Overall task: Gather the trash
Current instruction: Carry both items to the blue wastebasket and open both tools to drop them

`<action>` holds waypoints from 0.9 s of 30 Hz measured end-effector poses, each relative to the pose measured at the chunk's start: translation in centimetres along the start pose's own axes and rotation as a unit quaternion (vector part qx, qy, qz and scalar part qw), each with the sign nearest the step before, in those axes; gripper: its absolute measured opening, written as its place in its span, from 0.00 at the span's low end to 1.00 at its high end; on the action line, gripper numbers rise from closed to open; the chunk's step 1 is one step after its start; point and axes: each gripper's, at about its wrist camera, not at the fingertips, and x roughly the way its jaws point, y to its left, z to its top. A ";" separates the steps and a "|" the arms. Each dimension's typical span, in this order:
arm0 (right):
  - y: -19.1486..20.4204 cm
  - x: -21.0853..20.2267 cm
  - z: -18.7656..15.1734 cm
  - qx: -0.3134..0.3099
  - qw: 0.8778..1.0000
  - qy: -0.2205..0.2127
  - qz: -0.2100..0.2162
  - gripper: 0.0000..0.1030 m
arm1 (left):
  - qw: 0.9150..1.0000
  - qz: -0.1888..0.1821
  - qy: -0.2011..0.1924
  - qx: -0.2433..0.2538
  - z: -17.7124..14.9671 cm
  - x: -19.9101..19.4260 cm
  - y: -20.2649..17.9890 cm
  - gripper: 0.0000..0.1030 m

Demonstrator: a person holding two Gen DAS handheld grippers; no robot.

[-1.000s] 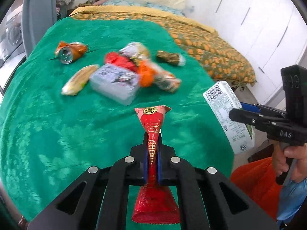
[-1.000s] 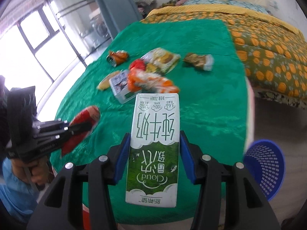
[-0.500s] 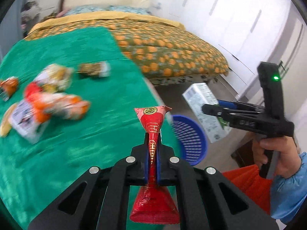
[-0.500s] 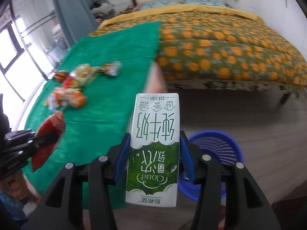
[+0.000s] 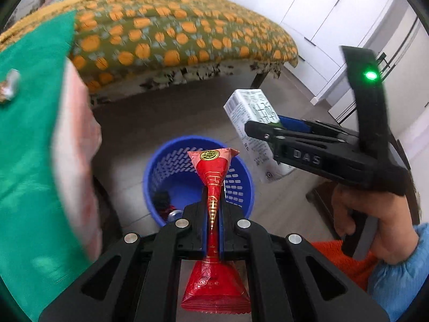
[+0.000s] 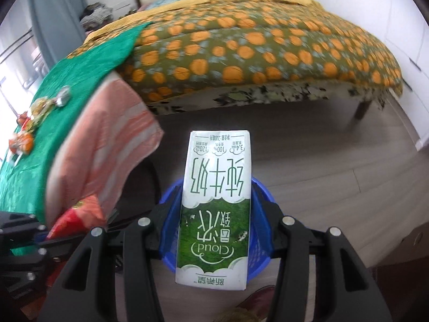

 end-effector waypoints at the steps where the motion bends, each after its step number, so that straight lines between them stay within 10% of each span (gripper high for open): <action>1: -0.7 0.4 -0.1 0.010 1.000 0.002 0.005 0.48 | 1.000 -0.003 0.003 -0.005 0.1 0.9 0.0 0.04; 14: -5.1 4.8 0.4 0.069 0.997 0.026 0.037 0.50 | 0.999 0.005 0.026 -0.035 1.6 10.0 0.9 0.08; 18: -6.3 6.2 0.5 0.099 0.994 0.030 0.047 0.79 | 0.998 0.015 0.028 -0.050 2.3 12.2 1.6 0.54; 27: -6.3 0.7 2.4 0.130 0.990 -0.049 0.007 0.85 | 0.998 0.015 -0.036 -0.051 1.7 4.9 0.8 0.71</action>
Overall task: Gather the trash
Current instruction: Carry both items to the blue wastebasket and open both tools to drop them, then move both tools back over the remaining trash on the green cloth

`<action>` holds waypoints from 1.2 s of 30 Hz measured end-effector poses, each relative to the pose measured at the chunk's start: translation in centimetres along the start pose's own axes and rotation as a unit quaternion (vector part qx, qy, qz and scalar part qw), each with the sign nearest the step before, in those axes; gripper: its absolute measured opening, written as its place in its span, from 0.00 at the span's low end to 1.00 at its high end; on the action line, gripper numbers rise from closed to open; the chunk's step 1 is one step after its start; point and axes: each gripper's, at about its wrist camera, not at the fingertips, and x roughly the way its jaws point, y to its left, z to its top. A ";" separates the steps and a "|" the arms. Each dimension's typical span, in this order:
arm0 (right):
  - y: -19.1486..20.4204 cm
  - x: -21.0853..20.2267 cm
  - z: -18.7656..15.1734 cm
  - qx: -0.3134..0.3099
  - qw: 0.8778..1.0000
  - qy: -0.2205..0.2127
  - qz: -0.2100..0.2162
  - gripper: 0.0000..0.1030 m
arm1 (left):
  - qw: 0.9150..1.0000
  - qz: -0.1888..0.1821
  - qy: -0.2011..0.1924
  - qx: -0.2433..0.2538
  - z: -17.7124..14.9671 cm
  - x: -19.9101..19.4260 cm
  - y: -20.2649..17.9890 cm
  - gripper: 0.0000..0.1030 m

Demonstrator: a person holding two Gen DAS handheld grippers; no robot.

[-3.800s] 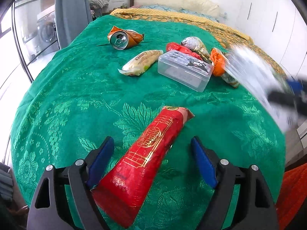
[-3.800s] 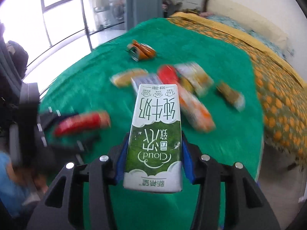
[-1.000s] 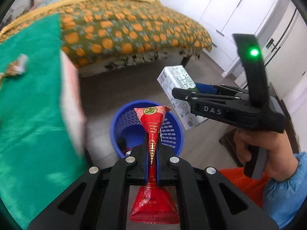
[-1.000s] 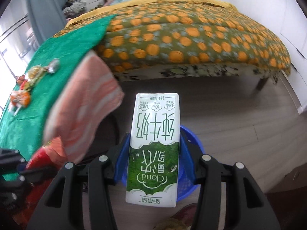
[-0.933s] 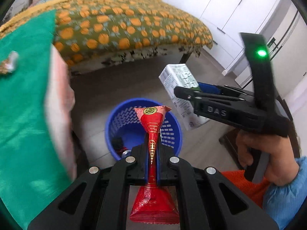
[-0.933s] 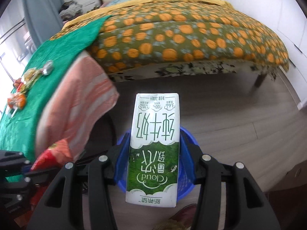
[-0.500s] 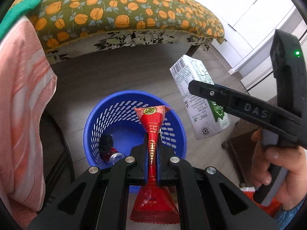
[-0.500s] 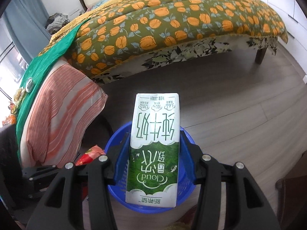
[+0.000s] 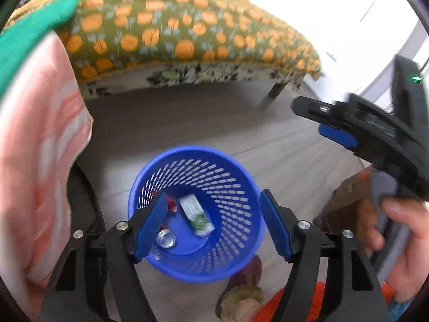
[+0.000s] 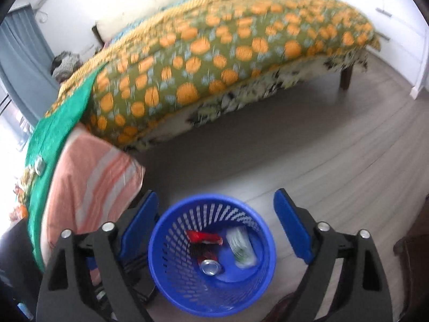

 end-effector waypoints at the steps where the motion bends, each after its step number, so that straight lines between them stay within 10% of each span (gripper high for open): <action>1: 0.5 -0.6 0.1 -0.002 1.000 -0.010 -0.001 0.85 | 1.000 -0.004 -0.012 0.005 -0.3 -1.6 -0.2 0.72; 11: 12.0 -6.0 -2.4 -0.109 0.989 -0.091 0.038 0.88 | 0.995 0.037 -0.068 0.060 -6.3 -14.4 2.5 0.83; 21: 27.4 -5.2 -10.9 -0.235 0.961 -0.041 0.141 0.88 | 0.981 0.167 -0.087 -0.037 -11.1 -23.7 15.6 0.86; 36: 35.5 -3.4 -17.6 -0.348 0.923 -0.017 0.165 0.88 | 0.948 0.268 -0.067 -0.158 -9.1 -25.5 27.1 0.89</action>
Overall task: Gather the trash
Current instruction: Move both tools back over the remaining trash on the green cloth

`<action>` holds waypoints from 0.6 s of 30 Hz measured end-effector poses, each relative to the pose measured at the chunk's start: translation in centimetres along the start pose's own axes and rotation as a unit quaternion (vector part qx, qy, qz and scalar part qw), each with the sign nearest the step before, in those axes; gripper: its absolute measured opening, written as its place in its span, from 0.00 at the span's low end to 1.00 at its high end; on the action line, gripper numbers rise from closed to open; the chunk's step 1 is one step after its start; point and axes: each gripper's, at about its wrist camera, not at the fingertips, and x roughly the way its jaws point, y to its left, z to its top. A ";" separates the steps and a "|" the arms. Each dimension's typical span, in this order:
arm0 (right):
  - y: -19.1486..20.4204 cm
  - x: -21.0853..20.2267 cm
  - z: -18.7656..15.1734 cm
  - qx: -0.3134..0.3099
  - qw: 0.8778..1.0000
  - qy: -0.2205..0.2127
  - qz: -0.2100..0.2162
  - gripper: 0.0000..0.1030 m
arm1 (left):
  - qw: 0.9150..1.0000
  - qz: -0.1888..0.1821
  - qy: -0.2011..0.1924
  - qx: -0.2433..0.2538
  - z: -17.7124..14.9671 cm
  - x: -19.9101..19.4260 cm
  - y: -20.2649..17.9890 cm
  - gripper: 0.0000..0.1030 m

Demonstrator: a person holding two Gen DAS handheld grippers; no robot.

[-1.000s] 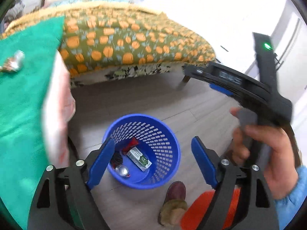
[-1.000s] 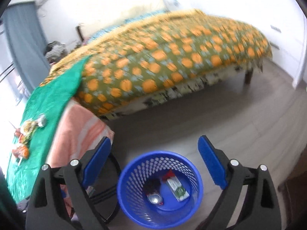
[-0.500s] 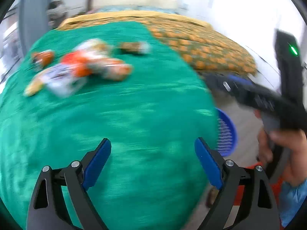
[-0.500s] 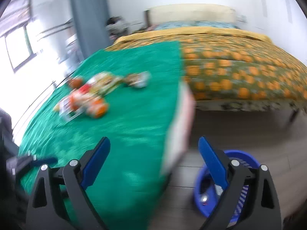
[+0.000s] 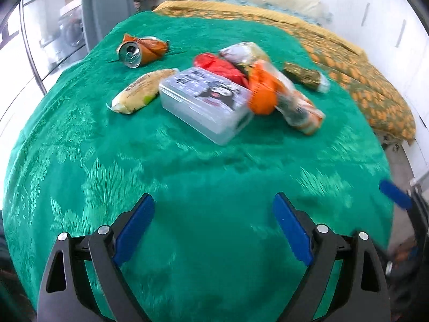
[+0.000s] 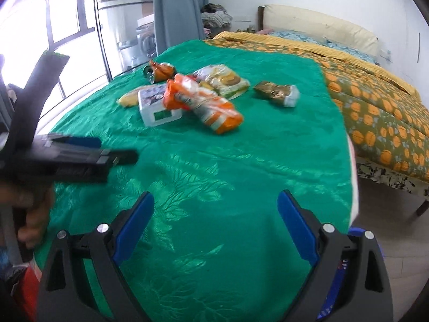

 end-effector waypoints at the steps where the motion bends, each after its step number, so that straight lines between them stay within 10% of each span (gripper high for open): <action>1: 0.2 0.1 -0.1 -0.003 1.000 0.002 0.000 0.88 | 1.000 0.000 0.000 -0.006 0.0 0.1 0.0 0.89; 18: 1.1 0.1 -0.5 -0.021 1.000 0.004 0.005 0.88 | 0.998 0.016 -0.003 -0.058 8.2 4.7 -1.5 0.92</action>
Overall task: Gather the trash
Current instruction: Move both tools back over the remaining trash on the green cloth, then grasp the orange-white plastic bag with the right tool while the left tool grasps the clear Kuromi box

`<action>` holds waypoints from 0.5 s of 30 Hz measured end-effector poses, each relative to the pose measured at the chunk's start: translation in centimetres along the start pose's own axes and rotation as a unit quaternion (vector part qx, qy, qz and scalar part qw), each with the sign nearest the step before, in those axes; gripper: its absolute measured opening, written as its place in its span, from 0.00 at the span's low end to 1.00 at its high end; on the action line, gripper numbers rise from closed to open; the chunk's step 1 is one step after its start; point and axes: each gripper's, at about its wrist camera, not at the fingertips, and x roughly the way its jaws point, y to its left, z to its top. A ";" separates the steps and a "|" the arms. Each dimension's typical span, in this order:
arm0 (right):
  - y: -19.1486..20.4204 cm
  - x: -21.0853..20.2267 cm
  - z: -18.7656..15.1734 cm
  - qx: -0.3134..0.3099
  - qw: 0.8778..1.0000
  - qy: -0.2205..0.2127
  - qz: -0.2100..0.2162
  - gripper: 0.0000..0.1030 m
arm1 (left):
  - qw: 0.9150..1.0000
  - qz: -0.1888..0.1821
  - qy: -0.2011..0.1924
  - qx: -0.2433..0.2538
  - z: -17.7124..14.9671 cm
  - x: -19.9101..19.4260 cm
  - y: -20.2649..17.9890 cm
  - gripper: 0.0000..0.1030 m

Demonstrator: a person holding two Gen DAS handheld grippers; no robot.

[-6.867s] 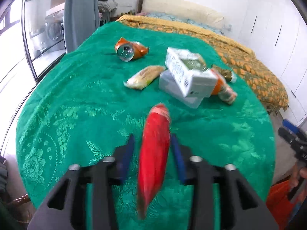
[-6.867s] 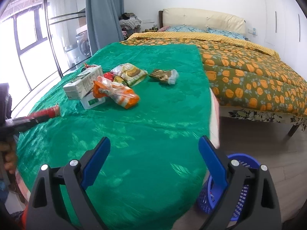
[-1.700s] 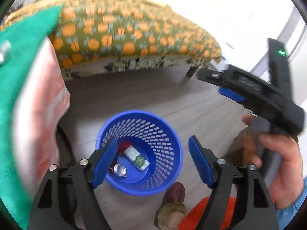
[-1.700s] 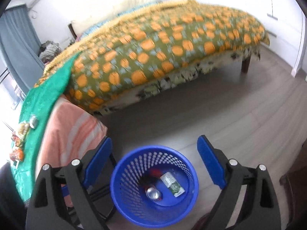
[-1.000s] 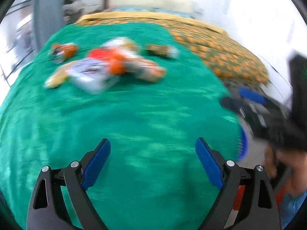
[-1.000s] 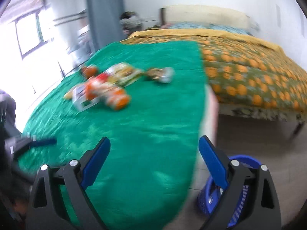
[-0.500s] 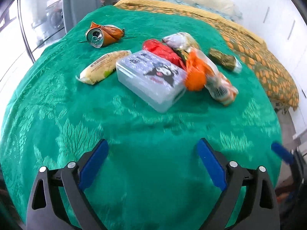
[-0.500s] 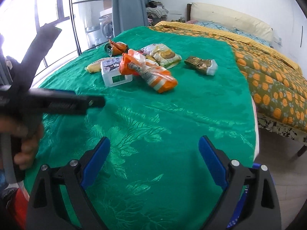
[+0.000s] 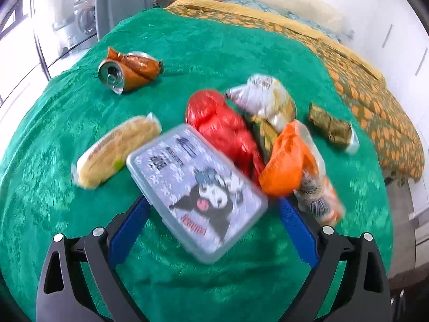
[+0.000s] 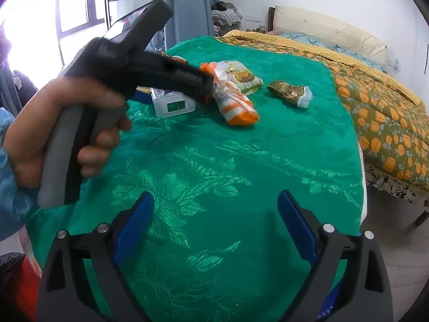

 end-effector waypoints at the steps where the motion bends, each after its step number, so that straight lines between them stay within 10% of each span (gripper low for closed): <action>1: -0.1 -0.1 -0.2 0.003 1.000 0.000 0.000 0.88 | 1.000 0.002 0.001 -0.002 0.4 0.2 -0.1 0.92; 15: -1.6 -0.8 0.3 0.023 1.000 -0.009 -0.007 0.88 | 0.999 0.011 -0.021 0.045 -1.9 -1.2 2.4 0.69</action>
